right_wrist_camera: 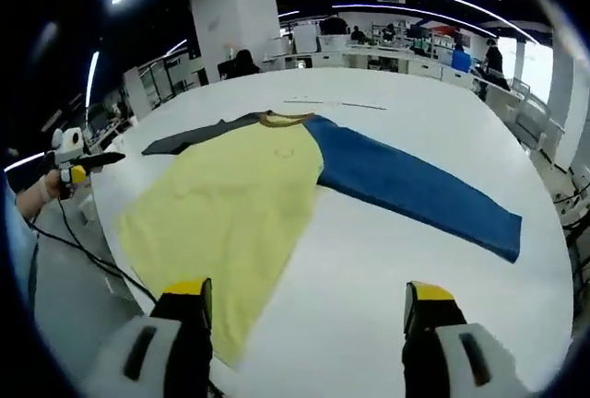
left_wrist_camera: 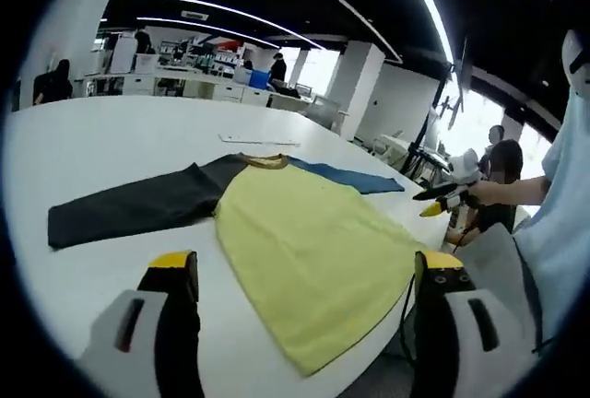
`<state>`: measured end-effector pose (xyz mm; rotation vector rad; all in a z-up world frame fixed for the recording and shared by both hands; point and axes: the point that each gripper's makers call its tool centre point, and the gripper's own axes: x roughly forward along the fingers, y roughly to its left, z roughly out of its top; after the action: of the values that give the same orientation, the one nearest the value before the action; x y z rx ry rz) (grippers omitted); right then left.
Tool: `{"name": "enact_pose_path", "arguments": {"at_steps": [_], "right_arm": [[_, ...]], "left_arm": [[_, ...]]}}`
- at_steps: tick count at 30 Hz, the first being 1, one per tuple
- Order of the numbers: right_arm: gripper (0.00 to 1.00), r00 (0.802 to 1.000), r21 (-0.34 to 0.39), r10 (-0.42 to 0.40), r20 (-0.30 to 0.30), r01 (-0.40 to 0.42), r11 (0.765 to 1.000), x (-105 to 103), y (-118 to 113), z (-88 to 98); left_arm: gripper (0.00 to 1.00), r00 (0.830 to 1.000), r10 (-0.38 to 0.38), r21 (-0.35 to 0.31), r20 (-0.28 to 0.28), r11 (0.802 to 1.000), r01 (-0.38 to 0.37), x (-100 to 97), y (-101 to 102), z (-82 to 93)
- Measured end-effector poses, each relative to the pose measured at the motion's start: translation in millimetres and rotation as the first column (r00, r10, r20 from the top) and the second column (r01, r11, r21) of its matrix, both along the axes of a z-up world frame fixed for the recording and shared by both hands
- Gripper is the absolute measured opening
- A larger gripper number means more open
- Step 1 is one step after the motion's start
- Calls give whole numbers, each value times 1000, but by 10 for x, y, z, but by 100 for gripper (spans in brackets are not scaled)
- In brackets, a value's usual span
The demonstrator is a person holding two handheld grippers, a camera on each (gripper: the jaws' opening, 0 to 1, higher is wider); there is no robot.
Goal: Fold the garment on the visible template until the final outline fits inside the template.
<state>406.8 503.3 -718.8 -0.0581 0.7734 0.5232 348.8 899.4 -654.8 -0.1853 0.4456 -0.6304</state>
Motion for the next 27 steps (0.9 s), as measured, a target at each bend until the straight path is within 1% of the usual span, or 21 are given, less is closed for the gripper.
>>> {"name": "enact_pose_path", "arguments": {"at_steps": [2,5,6,8,9,10,11,12,13,14,15,16,18,19,22,24,26,27], "right_arm": [[83,999,14,-36,10,35,999,67,-79,55],[83,991,21,-116,63,115,993,236,-276,170],[83,989,23,-131,67,130,991,252,-305,182],[82,975,40,-208,79,205,978,344,-469,204],[80,965,58,-250,82,245,968,397,-561,211],[77,956,57,-282,85,278,959,434,-651,211],[74,940,62,-328,94,324,944,491,-772,219],[74,930,73,-357,91,351,934,525,-840,219],[74,913,83,-399,86,392,916,575,-948,218],[74,904,86,-419,86,412,907,610,-1014,221],[73,903,71,-418,98,413,908,654,-1091,221],[72,897,56,-429,103,425,903,680,-1149,218],[71,893,49,-439,103,436,899,746,-1237,207],[71,884,49,-456,100,453,890,767,-1279,197],[69,880,9,-464,100,465,885,810,-1344,142],[65,866,-12,-493,85,496,868,817,-1424,64],[63,839,3,-540,65,541,841,841,-1487,-7],[60,832,8,-553,54,553,833,845,-1502,-34]], "left_arm": [[94,1000,3,-2,24,1000,-3,6,-3,52],[94,999,19,-19,51,1000,-18,25,-10,111],[94,997,26,-43,70,999,-23,37,-24,142],[94,996,51,-87,70,995,-45,51,-36,156],[93,996,56,-86,75,995,-49,48,-39,152],[93,995,61,-91,81,994,-54,45,-51,155],[93,995,62,-94,81,994,-55,45,-53,156],[92,995,62,-98,76,994,-54,46,-61,150],[92,996,60,-98,68,994,-53,43,-70,142],[91,996,57,-91,62,995,-51,40,-74,127],[91,997,56,-86,60,995,-51,40,-70,120],[91,996,60,-84,61,995,-55,48,-59,116],[90,996,66,-91,56,994,-61,55,-51,117],[90,996,70,-97,56,993,-64,61,-45,121],[89,996,77,-103,54,992,-71,76,-61,116],[89,996,75,-102,56,992,-69,73,-94,105],[88,996,73,-106,42,992,-68,65,-117,71],[88,997,72,-104,38,992,-68,60,-122,57]]}}
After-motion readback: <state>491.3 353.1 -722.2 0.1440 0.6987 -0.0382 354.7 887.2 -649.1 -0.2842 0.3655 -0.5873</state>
